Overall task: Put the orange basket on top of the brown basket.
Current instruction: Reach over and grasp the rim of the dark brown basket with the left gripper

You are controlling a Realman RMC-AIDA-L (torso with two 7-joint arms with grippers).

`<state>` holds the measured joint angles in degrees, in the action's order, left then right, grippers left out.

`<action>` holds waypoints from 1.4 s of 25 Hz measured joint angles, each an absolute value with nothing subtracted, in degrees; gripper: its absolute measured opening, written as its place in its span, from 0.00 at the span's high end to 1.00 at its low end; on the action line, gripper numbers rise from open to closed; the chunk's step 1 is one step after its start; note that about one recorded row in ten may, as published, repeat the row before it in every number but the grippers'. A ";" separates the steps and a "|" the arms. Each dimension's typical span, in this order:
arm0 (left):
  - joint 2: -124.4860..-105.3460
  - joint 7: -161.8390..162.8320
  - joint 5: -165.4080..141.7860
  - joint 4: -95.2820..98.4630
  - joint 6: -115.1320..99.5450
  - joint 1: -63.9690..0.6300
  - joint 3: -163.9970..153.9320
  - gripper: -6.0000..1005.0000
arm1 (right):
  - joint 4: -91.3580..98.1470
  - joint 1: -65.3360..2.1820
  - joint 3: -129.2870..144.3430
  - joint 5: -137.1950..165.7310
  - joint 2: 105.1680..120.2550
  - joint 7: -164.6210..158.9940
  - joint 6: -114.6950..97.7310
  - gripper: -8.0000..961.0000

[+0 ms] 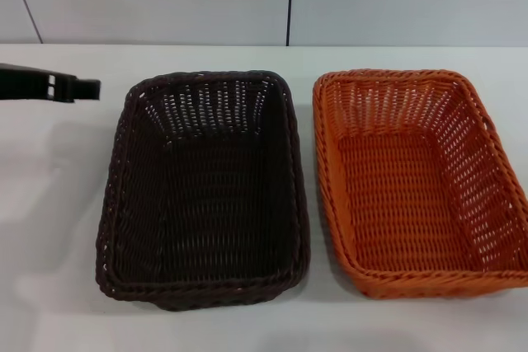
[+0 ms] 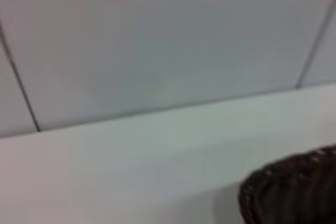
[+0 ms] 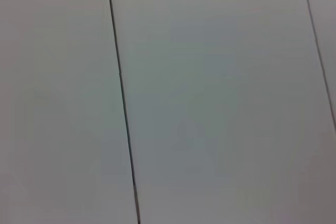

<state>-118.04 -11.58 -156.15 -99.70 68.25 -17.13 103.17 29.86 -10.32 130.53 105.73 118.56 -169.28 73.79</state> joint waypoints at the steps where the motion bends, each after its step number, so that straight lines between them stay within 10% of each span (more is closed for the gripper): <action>1: -118.03 -11.48 -156.15 -100.58 70.59 -17.58 103.16 0.24 | 29.61 -10.52 130.52 105.73 118.56 -169.27 73.64 0.13; 35: -118.39 -3.98 -162.37 -88.65 77.10 -25.04 90.84 0.26 | 28.63 -10.34 130.33 105.74 118.74 -169.27 73.09 0.13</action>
<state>-118.39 -3.98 -162.37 -88.65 77.10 -25.04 90.84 28.63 -10.34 130.33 105.74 118.74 -169.27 73.09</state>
